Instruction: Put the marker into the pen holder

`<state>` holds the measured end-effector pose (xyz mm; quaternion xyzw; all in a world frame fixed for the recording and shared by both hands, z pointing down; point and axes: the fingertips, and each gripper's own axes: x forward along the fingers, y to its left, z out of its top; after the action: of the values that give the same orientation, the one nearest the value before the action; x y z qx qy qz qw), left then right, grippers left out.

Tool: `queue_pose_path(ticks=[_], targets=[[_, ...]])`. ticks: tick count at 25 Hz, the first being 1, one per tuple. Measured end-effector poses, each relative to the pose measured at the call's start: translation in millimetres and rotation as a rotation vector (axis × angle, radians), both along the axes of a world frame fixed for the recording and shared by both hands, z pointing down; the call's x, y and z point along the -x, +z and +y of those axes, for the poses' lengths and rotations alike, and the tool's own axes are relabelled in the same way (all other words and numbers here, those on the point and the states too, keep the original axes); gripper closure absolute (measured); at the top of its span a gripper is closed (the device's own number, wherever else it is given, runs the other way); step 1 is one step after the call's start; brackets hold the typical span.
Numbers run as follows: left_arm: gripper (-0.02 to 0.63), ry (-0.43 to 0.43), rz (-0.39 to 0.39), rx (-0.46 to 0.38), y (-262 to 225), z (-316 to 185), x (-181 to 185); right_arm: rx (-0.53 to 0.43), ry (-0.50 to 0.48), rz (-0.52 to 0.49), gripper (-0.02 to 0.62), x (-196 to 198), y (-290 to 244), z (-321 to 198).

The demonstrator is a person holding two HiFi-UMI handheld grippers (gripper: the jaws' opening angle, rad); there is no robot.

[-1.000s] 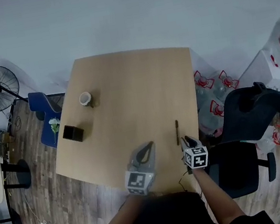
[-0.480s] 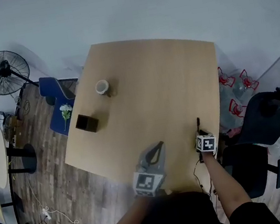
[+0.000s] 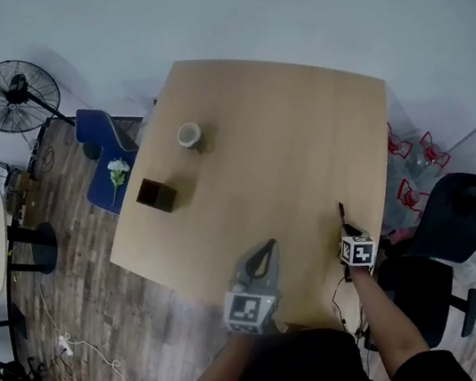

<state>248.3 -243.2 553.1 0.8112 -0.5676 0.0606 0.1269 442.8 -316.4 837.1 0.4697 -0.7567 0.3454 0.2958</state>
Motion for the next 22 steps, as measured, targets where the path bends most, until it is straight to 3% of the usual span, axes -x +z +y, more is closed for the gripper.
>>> queue_pose_path(ticks=[7, 15, 22], targets=[[0.603, -0.087, 0.006, -0.015, -5.2, 19.5, 19.1, -0.053, -0.129, -0.095, 0.552, 44.1, -29.0, 15.2], [0.603, -0.128, 0.025, -0.057, -18.2, 57.2, 70.5, -0.129, -0.259, -0.126, 0.552, 129.7, -71.3, 55.7], [0.603, -0.130, 0.046, -0.101, -36.1, 97.5, 158.1, -0.189, -0.285, -0.148, 0.552, 227.7, -116.2, 97.9]])
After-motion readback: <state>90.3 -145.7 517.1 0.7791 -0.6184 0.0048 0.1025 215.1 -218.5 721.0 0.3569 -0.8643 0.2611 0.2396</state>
